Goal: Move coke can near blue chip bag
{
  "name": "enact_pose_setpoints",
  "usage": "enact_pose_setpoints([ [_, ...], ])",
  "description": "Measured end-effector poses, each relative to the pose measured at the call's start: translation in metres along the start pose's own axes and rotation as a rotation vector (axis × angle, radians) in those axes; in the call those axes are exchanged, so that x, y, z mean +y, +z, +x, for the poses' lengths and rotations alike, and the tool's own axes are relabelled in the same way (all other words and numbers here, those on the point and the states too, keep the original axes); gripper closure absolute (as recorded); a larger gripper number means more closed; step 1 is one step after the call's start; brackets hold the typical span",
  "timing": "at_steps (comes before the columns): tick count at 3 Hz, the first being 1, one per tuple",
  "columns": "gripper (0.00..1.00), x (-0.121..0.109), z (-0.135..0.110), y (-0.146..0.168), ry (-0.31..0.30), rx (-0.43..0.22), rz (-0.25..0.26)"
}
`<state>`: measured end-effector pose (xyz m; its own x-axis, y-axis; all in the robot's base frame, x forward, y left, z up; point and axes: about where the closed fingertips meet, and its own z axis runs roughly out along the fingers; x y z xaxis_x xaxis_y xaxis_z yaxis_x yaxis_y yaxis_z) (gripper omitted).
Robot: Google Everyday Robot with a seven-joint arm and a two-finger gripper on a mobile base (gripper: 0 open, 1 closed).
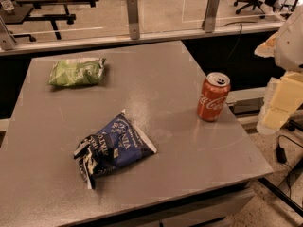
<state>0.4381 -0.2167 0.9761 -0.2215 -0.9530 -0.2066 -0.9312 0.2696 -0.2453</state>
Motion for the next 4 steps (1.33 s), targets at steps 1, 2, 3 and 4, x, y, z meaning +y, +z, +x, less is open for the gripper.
enact_pose_setpoints([
  [1, 0.0, -0.006, -0.003, 0.002, -0.002, -0.015, 0.008],
  [2, 0.0, -0.019, -0.008, 0.01, -0.006, -0.048, 0.021],
  [3, 0.0, -0.046, -0.025, 0.037, 0.0, -0.15, -0.002],
  [4, 0.0, -0.057, -0.034, 0.055, 0.014, -0.221, -0.039],
])
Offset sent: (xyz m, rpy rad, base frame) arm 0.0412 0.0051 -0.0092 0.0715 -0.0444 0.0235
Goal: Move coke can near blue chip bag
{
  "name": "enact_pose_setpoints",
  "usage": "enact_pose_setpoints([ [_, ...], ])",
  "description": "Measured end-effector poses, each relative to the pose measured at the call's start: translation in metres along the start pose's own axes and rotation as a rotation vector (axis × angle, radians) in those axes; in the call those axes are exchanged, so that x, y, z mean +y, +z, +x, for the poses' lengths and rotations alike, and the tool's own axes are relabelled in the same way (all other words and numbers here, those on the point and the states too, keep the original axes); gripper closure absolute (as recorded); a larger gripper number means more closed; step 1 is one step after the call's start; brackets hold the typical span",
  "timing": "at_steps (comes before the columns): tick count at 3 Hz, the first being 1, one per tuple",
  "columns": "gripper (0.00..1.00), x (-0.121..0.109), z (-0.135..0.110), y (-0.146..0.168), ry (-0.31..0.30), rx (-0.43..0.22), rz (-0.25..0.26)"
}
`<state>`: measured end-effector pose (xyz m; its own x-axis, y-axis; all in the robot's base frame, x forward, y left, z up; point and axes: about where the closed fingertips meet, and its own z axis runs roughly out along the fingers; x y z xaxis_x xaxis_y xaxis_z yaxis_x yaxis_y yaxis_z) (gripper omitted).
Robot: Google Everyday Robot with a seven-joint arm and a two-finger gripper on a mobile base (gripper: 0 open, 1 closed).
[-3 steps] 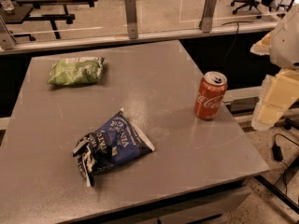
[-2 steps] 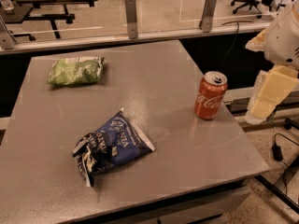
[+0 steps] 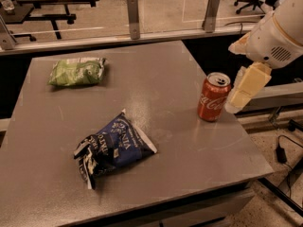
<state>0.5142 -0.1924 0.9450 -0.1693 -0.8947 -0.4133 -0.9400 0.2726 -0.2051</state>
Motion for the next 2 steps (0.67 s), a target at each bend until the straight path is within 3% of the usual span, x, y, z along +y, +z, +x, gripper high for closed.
enact_pose_setpoints([
  [2, 0.03, -0.004, 0.007, 0.032, 0.033, -0.083, -0.072],
])
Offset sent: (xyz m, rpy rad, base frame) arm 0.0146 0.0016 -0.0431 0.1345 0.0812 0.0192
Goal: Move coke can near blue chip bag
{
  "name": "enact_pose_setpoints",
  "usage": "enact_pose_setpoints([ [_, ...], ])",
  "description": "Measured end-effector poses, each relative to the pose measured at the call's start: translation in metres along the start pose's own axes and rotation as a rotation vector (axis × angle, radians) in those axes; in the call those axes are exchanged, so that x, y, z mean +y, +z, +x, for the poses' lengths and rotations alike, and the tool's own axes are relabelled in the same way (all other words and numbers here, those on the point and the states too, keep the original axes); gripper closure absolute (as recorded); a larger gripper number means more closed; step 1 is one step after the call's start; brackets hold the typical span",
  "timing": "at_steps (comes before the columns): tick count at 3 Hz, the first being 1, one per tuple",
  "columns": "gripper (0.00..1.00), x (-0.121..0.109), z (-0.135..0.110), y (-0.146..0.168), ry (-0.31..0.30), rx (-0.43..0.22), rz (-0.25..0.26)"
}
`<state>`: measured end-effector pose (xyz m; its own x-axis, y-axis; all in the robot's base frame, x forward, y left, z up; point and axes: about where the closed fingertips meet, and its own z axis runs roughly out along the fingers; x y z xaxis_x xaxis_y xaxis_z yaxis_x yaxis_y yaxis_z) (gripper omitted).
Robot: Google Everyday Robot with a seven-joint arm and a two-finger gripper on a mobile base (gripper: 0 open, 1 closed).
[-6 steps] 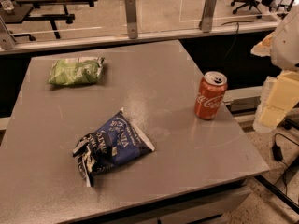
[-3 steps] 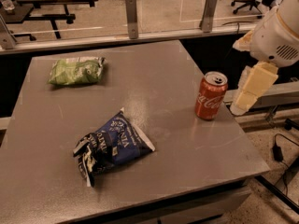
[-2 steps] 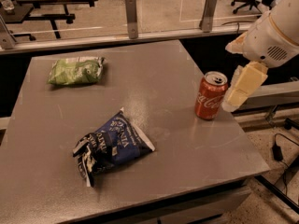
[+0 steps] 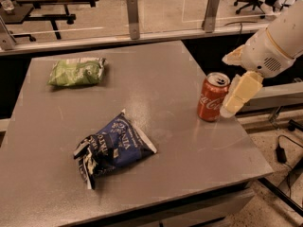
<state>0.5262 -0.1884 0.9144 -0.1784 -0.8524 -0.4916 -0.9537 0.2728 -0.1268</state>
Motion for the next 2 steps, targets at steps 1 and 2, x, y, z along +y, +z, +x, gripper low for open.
enact_pose_setpoints([
  [1, 0.34, 0.0015, 0.0031, 0.009, 0.003, -0.019, -0.026],
  [2, 0.57, 0.0022, 0.003, 0.0141, 0.006, -0.033, -0.042],
])
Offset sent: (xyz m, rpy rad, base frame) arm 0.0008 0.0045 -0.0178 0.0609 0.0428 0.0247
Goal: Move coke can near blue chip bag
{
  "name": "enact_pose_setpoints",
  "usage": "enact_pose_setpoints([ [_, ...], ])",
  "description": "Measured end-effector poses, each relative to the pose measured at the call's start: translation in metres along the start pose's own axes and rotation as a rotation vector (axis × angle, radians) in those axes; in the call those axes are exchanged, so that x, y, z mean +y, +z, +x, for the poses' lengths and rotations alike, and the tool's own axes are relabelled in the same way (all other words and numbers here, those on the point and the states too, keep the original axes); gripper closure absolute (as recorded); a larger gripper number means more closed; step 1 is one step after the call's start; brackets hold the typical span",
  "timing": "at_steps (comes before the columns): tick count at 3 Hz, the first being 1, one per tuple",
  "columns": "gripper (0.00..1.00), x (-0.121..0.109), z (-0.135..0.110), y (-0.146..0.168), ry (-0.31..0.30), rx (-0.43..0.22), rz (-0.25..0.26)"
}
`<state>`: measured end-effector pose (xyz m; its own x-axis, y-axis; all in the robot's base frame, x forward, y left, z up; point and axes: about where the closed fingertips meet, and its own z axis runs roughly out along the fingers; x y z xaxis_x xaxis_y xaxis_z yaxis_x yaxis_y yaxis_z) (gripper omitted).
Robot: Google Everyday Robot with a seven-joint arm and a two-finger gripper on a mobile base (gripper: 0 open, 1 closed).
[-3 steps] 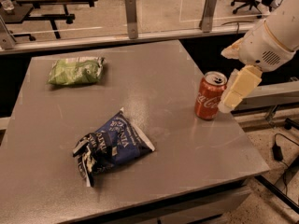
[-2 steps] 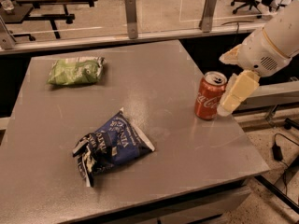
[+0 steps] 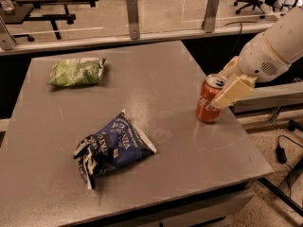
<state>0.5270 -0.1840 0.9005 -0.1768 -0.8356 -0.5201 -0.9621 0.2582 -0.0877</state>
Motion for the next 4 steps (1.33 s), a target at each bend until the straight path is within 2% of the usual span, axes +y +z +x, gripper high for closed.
enact_pose_setpoints([
  [1, 0.81, 0.001, -0.018, 0.005, -0.012, -0.044, -0.021],
  [2, 1.0, 0.009, -0.061, 0.013, -0.063, -0.113, -0.071],
  [3, 1.0, 0.023, -0.092, 0.024, -0.107, -0.148, -0.124],
  [4, 1.0, 0.056, -0.108, 0.042, -0.159, -0.136, -0.209],
])
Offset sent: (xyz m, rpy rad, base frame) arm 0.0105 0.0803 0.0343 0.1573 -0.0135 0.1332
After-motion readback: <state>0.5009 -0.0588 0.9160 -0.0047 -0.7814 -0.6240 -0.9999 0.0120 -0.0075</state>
